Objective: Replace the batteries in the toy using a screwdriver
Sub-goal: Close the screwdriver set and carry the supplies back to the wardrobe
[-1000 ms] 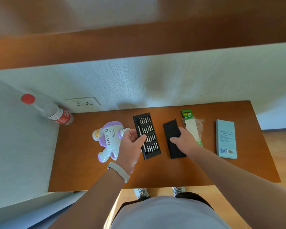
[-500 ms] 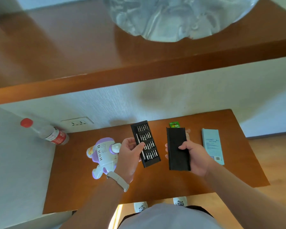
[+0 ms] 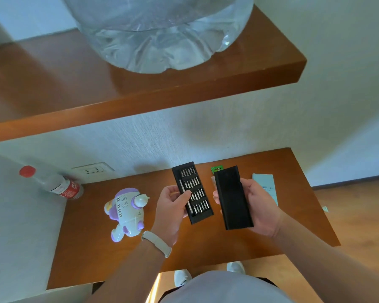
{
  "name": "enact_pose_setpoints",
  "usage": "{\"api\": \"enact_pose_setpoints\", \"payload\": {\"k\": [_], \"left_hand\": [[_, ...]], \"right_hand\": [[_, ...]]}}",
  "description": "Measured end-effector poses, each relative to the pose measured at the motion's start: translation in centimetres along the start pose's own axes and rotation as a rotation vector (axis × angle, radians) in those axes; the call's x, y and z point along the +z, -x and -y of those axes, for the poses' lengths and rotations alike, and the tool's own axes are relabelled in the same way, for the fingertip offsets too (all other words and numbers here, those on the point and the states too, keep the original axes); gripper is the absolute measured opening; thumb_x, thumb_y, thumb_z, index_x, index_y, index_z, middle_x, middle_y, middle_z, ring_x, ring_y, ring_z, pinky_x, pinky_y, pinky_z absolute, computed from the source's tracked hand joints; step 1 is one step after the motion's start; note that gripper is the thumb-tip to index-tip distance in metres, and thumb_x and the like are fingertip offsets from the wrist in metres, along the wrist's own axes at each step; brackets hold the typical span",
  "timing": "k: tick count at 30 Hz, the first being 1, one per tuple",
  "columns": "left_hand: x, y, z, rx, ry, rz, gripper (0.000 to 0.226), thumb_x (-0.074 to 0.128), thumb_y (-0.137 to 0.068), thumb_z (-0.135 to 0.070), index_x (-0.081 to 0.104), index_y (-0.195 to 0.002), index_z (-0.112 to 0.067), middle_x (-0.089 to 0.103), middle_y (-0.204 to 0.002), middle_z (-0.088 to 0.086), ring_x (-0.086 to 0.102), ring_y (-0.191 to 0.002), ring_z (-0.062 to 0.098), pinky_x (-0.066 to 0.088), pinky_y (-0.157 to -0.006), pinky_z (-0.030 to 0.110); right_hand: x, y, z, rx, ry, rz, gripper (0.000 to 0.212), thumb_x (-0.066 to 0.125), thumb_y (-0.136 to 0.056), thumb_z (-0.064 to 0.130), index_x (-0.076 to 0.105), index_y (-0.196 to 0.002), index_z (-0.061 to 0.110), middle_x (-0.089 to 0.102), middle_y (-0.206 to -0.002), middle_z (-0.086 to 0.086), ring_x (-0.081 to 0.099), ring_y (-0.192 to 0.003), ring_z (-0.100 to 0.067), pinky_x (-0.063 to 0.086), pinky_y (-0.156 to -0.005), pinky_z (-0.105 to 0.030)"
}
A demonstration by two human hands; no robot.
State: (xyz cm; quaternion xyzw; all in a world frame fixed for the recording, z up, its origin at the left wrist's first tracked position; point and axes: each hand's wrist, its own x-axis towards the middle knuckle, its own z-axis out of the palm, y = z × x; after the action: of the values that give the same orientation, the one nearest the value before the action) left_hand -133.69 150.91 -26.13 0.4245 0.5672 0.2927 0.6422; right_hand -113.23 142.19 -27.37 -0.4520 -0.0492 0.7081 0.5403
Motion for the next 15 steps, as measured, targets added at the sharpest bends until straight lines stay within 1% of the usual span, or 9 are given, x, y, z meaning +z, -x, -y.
{"api": "enact_pose_setpoints", "payload": {"k": [2, 4, 6, 7, 9, 12, 14, 15], "left_hand": [[0.4, 0.2, -0.2, 0.004, 0.017, 0.0, 0.021, 0.064, -0.097, -0.017, 0.054, -0.115, -0.013, 0.078, -0.095, 0.002, 0.076, -0.09, 0.023, 0.061, -0.067, 0.033], [0.8, 0.5, -0.4, 0.007, 0.045, 0.0, 0.021, 0.063, -0.097, -0.017, 0.053, -0.115, -0.013, 0.077, -0.095, 0.002, 0.076, -0.091, 0.023, 0.061, -0.067, 0.033], [1.1, 0.7, -0.7, 0.014, 0.067, -0.001, 0.021, 0.063, -0.098, -0.017, 0.053, -0.115, -0.013, 0.077, -0.095, 0.001, 0.076, -0.092, 0.022, 0.061, -0.068, 0.033], [1.3, 0.8, -0.8, 0.017, 0.078, -0.003, 0.021, 0.062, -0.098, -0.017, 0.052, -0.116, -0.013, 0.077, -0.096, 0.001, 0.076, -0.093, 0.022, 0.061, -0.068, 0.033], [1.5, 1.1, -1.0, 0.019, 0.105, -0.005, 0.02, 0.061, -0.098, -0.016, 0.052, -0.116, -0.013, 0.077, -0.096, 0.002, 0.075, -0.094, 0.022, 0.061, -0.069, 0.033], [1.9, 1.4, -1.3, 0.026, 0.145, -0.02, 0.019, 0.061, -0.098, -0.016, 0.052, -0.115, -0.014, 0.077, -0.098, 0.003, 0.075, -0.095, 0.022, 0.061, -0.069, 0.032], [2.2, 1.7, -1.4, 0.061, 0.164, -0.051, 0.018, 0.062, -0.098, -0.015, 0.052, -0.113, -0.014, 0.076, -0.098, 0.004, 0.075, -0.096, 0.021, 0.061, -0.068, 0.031], [2.4, 1.9, -1.5, 0.09, 0.177, -0.067, 0.018, 0.062, -0.098, -0.014, 0.052, -0.112, -0.013, 0.076, -0.098, 0.003, 0.075, -0.096, 0.021, 0.061, -0.067, 0.03]], "right_hand": [[-0.2, 0.6, 0.2, 0.005, 0.035, 0.005, 0.046, 0.058, -0.095, 0.048, 0.063, -0.13, 0.019, 0.064, -0.127, -0.021, 0.064, -0.114, -0.033, 0.052, -0.093, -0.048], [-0.2, 1.2, 0.4, -0.014, 0.114, 0.004, 0.039, 0.063, -0.09, 0.046, 0.067, -0.123, 0.028, 0.07, -0.119, -0.016, 0.068, -0.11, -0.031, 0.056, -0.087, -0.044], [0.0, 1.8, 0.6, -0.05, 0.237, 0.004, 0.03, 0.067, -0.087, 0.047, 0.07, -0.116, 0.039, 0.074, -0.109, -0.005, 0.072, -0.103, -0.023, 0.057, -0.08, -0.035], [0.1, 2.1, 0.7, -0.073, 0.319, 0.008, 0.029, 0.068, -0.085, 0.048, 0.069, -0.114, 0.044, 0.074, -0.104, 0.001, 0.072, -0.099, -0.019, 0.056, -0.078, -0.031], [0.4, 2.4, 0.9, -0.136, 0.518, 0.013, 0.036, 0.066, -0.08, 0.054, 0.064, -0.115, 0.053, 0.071, -0.099, 0.012, 0.069, -0.094, -0.013, 0.053, -0.077, -0.026], [0.4, 2.4, 0.9, -0.274, 0.834, 0.012, 0.041, 0.062, -0.076, 0.061, 0.053, -0.116, 0.065, 0.064, -0.099, 0.028, 0.062, -0.1, -0.002, 0.051, -0.078, -0.02], [0.3, 2.6, 0.9, -0.362, 0.997, 0.003, 0.043, 0.063, -0.076, 0.062, 0.047, -0.116, 0.069, 0.058, -0.107, 0.032, 0.056, -0.104, 0.008, 0.053, -0.073, -0.014], [0.3, 2.7, 0.9, -0.403, 1.062, -0.005, 0.046, 0.063, -0.075, 0.063, 0.044, -0.117, 0.07, 0.054, -0.113, 0.033, 0.053, -0.106, 0.01, 0.053, -0.072, -0.012]]}}
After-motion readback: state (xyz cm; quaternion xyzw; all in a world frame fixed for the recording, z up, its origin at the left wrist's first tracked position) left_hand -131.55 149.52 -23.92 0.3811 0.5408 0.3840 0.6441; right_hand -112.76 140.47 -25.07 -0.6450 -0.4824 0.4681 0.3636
